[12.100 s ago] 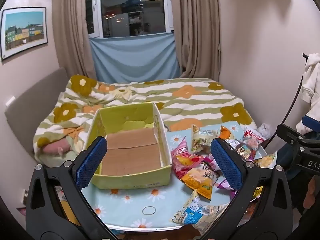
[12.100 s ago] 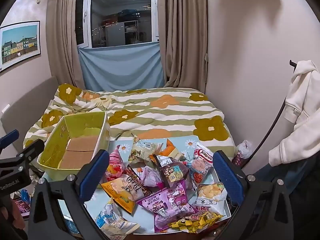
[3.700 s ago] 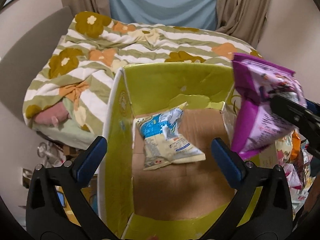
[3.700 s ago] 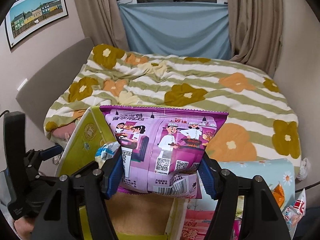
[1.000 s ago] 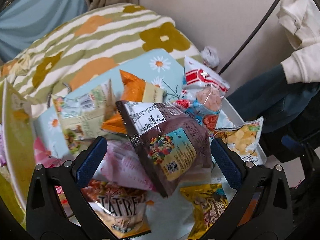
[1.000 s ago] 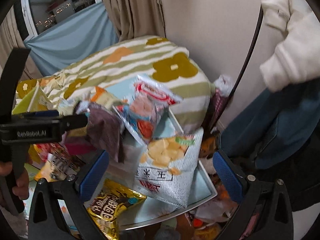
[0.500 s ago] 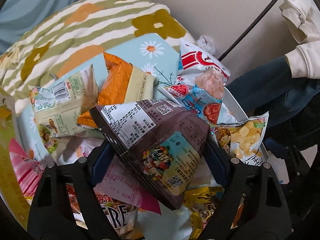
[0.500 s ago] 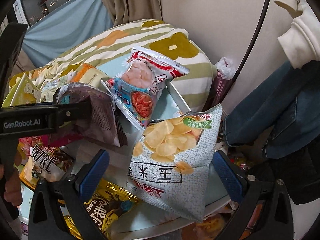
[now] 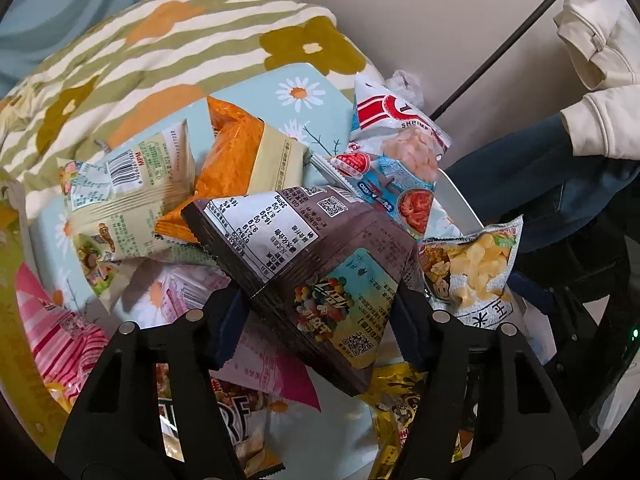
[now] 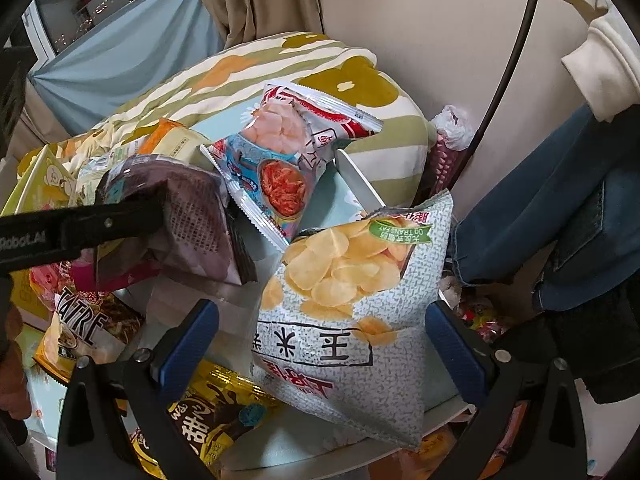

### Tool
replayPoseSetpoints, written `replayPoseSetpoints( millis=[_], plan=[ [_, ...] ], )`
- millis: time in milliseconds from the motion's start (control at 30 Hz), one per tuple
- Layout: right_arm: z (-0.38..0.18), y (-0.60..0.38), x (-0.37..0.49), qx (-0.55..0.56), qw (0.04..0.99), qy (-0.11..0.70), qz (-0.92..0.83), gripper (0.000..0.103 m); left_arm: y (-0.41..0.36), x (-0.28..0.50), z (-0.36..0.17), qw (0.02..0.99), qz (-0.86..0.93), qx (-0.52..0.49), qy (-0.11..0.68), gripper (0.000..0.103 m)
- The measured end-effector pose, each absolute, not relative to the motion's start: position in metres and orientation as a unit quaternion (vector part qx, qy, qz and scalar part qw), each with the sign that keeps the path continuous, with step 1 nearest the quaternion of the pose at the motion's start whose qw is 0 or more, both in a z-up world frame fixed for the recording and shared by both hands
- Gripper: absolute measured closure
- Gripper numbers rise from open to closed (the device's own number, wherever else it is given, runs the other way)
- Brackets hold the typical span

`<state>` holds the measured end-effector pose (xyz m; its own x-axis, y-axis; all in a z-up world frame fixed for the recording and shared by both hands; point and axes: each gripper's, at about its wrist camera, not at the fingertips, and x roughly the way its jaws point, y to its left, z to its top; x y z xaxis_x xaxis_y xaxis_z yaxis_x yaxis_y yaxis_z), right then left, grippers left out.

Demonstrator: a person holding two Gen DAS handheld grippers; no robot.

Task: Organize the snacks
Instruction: 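Grasp the brown candy bag with the left tool while the right tool grasps the potato chip bag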

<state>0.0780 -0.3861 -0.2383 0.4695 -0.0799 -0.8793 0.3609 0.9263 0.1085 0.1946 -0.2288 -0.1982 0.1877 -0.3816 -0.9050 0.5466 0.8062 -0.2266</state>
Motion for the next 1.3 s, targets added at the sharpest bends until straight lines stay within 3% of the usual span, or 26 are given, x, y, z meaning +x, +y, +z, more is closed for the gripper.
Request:
replayPoseSetpoints(
  millis=[167, 233, 300, 633, 700, 1000, 1233, 1300],
  plan=[
    [-0.24, -0.392, 0.081, 0.145, 0.845, 0.497, -0.134, 0.006, -0.225, 0.193, -0.196, 0.769, -0.303, 0.071, 0.559, 0.042],
    [-0.242, -0.394, 0.083, 0.144, 0.843, 0.5, -0.134, 0.012, -0.226, 0.192, -0.195, 0.769, -0.303, 0.072, 0.558, 0.042],
    [-0.245, -0.397, 0.084, 0.144, 0.838, 0.508, -0.138, 0.027, -0.225, 0.192, -0.195, 0.769, -0.303, 0.071, 0.559, 0.043],
    [-0.24, -0.392, 0.079, 0.137, 0.838, 0.513, -0.13, 0.054, -0.222, 0.187, -0.188, 0.772, -0.305, 0.069, 0.554, 0.045],
    [-0.237, -0.389, 0.08, 0.139, 0.839, 0.513, -0.117, 0.065, -0.222, 0.187, -0.186, 0.773, -0.305, 0.068, 0.552, 0.045],
    [-0.229, -0.384, 0.077, 0.13, 0.844, 0.511, -0.1, 0.08, -0.217, 0.18, -0.176, 0.775, -0.307, 0.062, 0.549, 0.045],
    [-0.229, -0.389, 0.072, 0.154, 0.848, 0.499, -0.091, 0.078, -0.214, 0.179, -0.176, 0.776, -0.305, 0.062, 0.548, 0.045],
    [-0.23, -0.391, 0.07, 0.149, 0.85, 0.496, -0.095, 0.062, -0.215, 0.178, -0.177, 0.777, -0.304, 0.063, 0.548, 0.045]
  ],
)
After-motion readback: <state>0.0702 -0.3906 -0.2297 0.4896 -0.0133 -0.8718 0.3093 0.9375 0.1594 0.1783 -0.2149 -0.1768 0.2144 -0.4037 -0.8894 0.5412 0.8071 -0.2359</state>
